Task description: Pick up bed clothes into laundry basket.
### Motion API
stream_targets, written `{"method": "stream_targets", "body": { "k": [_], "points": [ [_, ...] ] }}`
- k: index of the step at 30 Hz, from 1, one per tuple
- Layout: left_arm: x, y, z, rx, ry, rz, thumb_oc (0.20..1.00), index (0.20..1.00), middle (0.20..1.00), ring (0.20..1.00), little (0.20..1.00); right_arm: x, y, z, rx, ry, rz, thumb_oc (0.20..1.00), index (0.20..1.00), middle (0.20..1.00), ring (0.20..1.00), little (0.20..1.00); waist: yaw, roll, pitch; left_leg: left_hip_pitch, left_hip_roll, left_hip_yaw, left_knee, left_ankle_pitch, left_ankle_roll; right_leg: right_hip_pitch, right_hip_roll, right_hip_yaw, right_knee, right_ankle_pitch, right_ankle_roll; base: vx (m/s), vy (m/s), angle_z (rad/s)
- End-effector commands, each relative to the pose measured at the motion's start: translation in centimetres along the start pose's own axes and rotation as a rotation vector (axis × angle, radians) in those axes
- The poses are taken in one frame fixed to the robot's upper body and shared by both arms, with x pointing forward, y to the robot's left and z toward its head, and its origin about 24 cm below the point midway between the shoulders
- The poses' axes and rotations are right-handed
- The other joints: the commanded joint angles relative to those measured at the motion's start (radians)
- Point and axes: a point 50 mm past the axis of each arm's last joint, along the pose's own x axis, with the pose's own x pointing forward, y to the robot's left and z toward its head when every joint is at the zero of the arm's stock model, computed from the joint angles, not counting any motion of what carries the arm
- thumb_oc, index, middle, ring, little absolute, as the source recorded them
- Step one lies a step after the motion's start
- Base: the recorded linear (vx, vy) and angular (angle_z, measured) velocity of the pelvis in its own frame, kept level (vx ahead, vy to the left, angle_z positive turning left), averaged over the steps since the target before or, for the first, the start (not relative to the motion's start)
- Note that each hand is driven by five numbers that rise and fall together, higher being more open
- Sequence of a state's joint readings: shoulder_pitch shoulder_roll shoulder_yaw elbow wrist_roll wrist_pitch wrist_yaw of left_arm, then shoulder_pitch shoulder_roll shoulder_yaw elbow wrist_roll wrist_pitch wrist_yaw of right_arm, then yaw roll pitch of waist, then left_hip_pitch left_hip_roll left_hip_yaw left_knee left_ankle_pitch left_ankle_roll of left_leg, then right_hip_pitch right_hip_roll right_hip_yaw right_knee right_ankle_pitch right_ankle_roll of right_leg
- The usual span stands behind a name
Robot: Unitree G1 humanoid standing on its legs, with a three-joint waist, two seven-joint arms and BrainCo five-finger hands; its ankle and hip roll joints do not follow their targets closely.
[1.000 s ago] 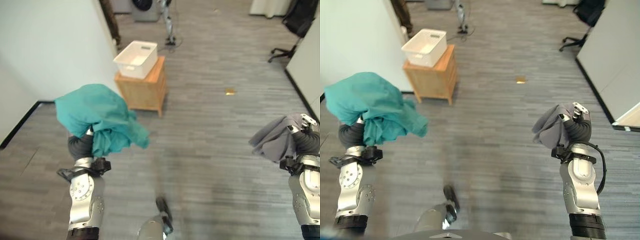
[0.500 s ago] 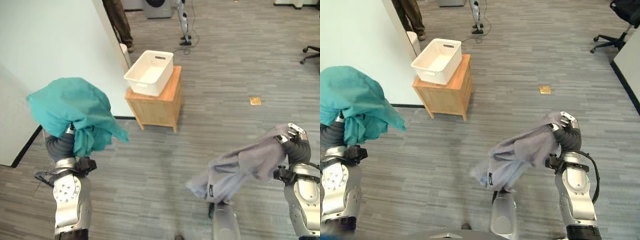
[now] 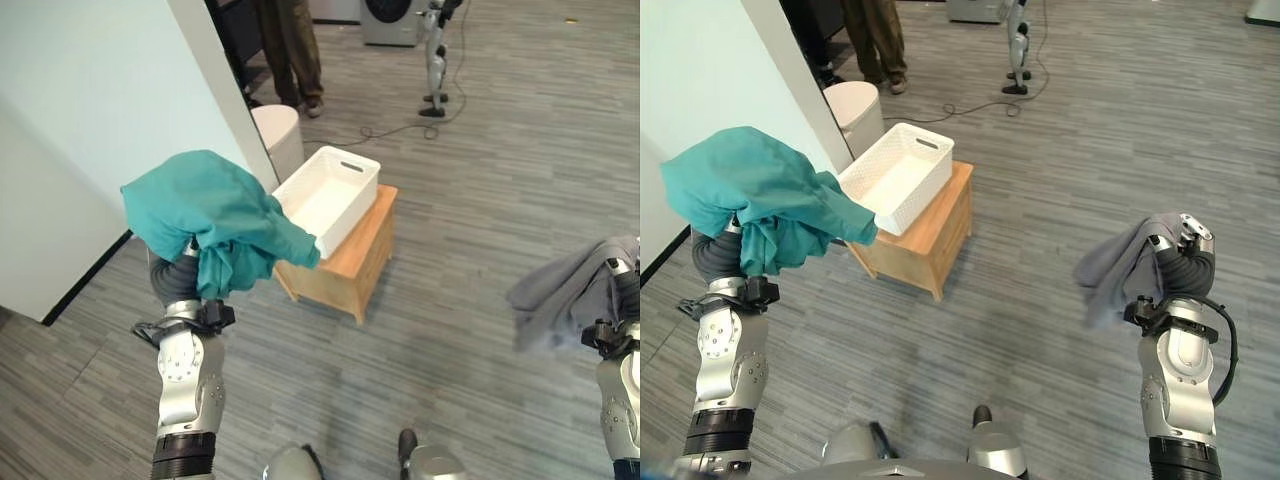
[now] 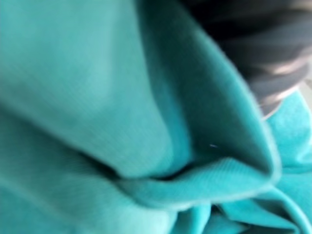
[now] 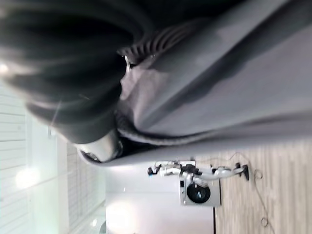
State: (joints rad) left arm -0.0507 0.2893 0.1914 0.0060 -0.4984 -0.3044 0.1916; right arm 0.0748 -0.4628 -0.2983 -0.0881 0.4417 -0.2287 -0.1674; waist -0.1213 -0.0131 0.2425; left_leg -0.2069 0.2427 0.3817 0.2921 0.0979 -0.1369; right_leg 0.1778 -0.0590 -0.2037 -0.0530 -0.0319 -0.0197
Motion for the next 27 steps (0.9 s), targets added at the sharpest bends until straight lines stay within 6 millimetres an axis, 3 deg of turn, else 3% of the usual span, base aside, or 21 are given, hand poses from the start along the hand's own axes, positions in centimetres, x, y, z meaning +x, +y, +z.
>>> {"method": "stream_targets", "body": {
  "k": [1, 4, 5, 7, 9, 10, 11, 12, 14, 16, 18, 19, 20, 21, 24, 27],
  "points": [
    [1.4, -0.1, 3.4, 0.033, -0.162, -0.047, 0.200, 0.200, 0.200, 0.200, 0.200, 1.0, 0.3, 3.9, -0.001, -0.201, 0.047, 0.200, 0.200, 0.200, 0.200, 0.200, 0.013, -0.022, -0.044, 0.064, -0.032, -0.038, -0.187, 0.096, -0.026, -0.009, -0.063, 0.069, 0.017, -0.004, 0.111, 0.40, 0.020, -0.05],
    [1.5, 0.4, 3.7, 0.065, -0.176, -0.031, 0.200, 0.200, 0.200, 0.200, 0.200, 1.3, 0.6, 4.2, -0.016, -0.214, 0.056, 0.200, 0.200, 0.200, 0.200, 0.200, 0.001, -0.022, -0.063, 0.088, -0.036, 0.054, -0.243, 0.134, -0.031, 0.035, -0.056, 0.057, 0.015, -0.027, 0.112, 0.38, 0.015, -0.10],
    [1.3, 0.7, 3.9, 0.069, -0.179, -0.028, 0.200, 0.200, 0.200, 0.200, 0.200, 1.5, 1.0, 4.4, -0.015, -0.225, 0.071, 0.200, 0.200, 0.200, 0.200, 0.200, 0.002, -0.017, -0.068, 0.108, -0.042, 0.057, -0.236, 0.101, -0.022, 0.043, -0.060, 0.062, 0.024, -0.053, 0.117, 0.39, 0.097, -0.15],
    [1.2, 0.8, 3.8, 0.066, -0.175, -0.019, 0.200, 0.200, 0.200, 0.200, 0.200, 1.4, 1.2, 4.3, -0.014, -0.221, 0.077, 0.200, 0.200, 0.200, 0.200, 0.200, 0.009, -0.004, -0.080, 0.124, -0.044, 0.074, -0.247, 0.094, -0.014, 0.047, -0.068, 0.060, 0.039, -0.069, 0.124, 0.27, 0.107, -0.27],
    [1.2, 1.1, 3.9, 0.083, -0.174, -0.004, 0.200, 0.200, 0.200, 0.200, 0.200, 1.5, 1.7, 4.0, -0.017, -0.215, 0.086, 0.200, 0.200, 0.200, 0.200, 0.200, 0.026, -0.009, -0.102, 0.176, -0.089, 0.097, -0.254, 0.031, 0.025, 0.049, -0.119, 0.056, 0.145, -0.078, 0.154, 0.41, 0.206, -0.14],
    [1.5, 1.0, 4.5, 0.125, -0.200, -0.015, 0.200, 0.200, 0.200, 0.200, 0.200, 1.3, 2.3, 3.7, -0.011, -0.205, 0.102, 0.200, 0.200, 0.200, 0.200, 0.200, 0.022, 0.000, -0.092, 0.230, -0.115, 0.128, -0.263, -0.017, 0.066, -0.034, -0.161, 0.051, 0.348, 0.019, 0.192, 0.33, 0.228, 0.01],
    [1.6, 1.0, 4.6, 0.126, -0.201, -0.014, 0.200, 0.200, 0.200, 0.200, 0.200, 1.3, 2.4, 3.7, -0.010, -0.205, 0.102, 0.200, 0.200, 0.200, 0.200, 0.200, 0.026, -0.003, -0.093, 0.230, -0.119, 0.134, -0.265, -0.018, 0.069, -0.046, -0.166, 0.059, 0.364, 0.014, 0.195, 0.31, 0.255, -0.34],
    [2.2, 0.5, 5.3, 0.157, -0.229, -0.050, 0.200, 0.200, 0.200, 0.200, 0.200, 1.2, 2.9, 3.6, -0.007, -0.203, 0.124, 0.200, 0.200, 0.200, 0.200, 0.200, 0.013, 0.004, -0.069, 0.273, -0.137, 0.145, -0.277, -0.034, 0.094, -0.147, -0.186, 0.076, 0.526, 0.103, 0.229, 0.18, 0.179, -0.48],
    [2.9, -0.3, 6.3, 0.204, -0.271, -0.106, 0.200, 0.200, 0.200, 0.200, 0.200, 0.9, 2.9, 3.2, -0.013, -0.186, 0.127, 0.200, 0.200, 0.200, 0.200, 0.200, -0.012, 0.021, -0.047, 0.319, -0.145, 0.136, -0.298, -0.054, 0.105, -0.232, -0.193, 0.083, 0.611, 0.105, 0.219, 0.23, 0.171, 0.09],
    [3.6, -1.2, 7.1, 0.234, -0.309, -0.157, 0.200, 0.200, 0.200, 0.200, 0.200, 0.7, 2.7, 2.9, -0.017, -0.167, 0.122, 0.200, 0.200, 0.200, 0.200, 0.200, -0.026, 0.027, -0.046, 0.351, -0.162, 0.142, -0.326, -0.062, 0.098, -0.269, -0.234, 0.048, 0.550, 0.101, 0.211, 0.22, 0.038, 0.43],
    [4.3, -2.3, 8.4, 0.259, -0.367, -0.223, 0.200, 0.200, 0.200, 0.200, 0.200, 0.8, 2.4, 2.8, -0.020, -0.161, 0.115, 0.200, 0.200, 0.200, 0.200, 0.200, -0.042, 0.030, -0.058, 0.364, -0.168, 0.138, -0.350, -0.067, 0.075, -0.271, -0.264, 0.014, 0.366, 0.107, 0.210, 0.18, -0.081, 0.49],
    [4.4, -2.3, 8.4, 0.259, -0.367, -0.225, 0.200, 0.200, 0.200, 0.200, 0.200, 0.8, 2.4, 2.8, -0.019, -0.161, 0.114, 0.200, 0.200, 0.200, 0.200, 0.200, -0.044, 0.031, -0.059, 0.363, -0.166, 0.135, -0.350, -0.067, 0.075, -0.264, -0.261, 0.008, 0.354, 0.113, 0.210, 0.21, -0.155, 0.60],
    [5.2, -3.4, 9.2, 0.269, -0.405, -0.264, 0.200, 0.200, 0.200, 0.200, 0.200, 0.7, 1.9, 2.7, -0.032, -0.152, 0.108, 0.200, 0.200, 0.200, 0.200, 0.200, -0.068, 0.024, -0.073, 0.371, -0.174, 0.098, -0.353, -0.070, 0.060, -0.240, -0.236, 0.066, 0.218, 0.122, 0.225, 0.20, -0.128, 0.50],
    [5.3, -3.5, 9.2, 0.300, -0.404, -0.281, 0.200, 0.200, 0.200, 0.200, 0.200, 0.7, 1.8, 2.8, -0.031, -0.158, 0.101, 0.200, 0.200, 0.200, 0.200, 0.200, -0.070, 0.018, -0.076, 0.380, -0.173, 0.101, -0.351, -0.074, 0.058, -0.213, -0.229, 0.085, 0.192, 0.136, 0.243, 0.26, -0.169, 0.66],
    [6.1, -4.3, 9.3, 0.300, -0.405, -0.315, 0.200, 0.200, 0.200, 0.200, 0.200, 0.5, 2.1, 2.8, -0.014, -0.154, 0.129, 0.200, 0.200, 0.200, 0.200, 0.200, -0.056, 0.011, -0.096, 0.381, -0.175, 0.108, -0.356, -0.064, 0.048, -0.178, -0.220, 0.077, 0.142, 0.144, 0.237, 0.12, -0.103, 0.53],
    [6.9, -5.6, 9.9, 0.307, -0.428, -0.370, 0.200, 0.200, 0.200, 0.200, 0.200, 0.8, 2.0, 3.2, -0.021, -0.171, 0.136, 0.200, 0.200, 0.200, 0.200, 0.200, -0.057, 0.025, -0.118, 0.371, -0.172, 0.097, -0.361, -0.050, 0.040, -0.128, -0.202, 0.036, 0.078, 0.134, 0.233, 0.08, -0.060, -0.24]
  ]
}}
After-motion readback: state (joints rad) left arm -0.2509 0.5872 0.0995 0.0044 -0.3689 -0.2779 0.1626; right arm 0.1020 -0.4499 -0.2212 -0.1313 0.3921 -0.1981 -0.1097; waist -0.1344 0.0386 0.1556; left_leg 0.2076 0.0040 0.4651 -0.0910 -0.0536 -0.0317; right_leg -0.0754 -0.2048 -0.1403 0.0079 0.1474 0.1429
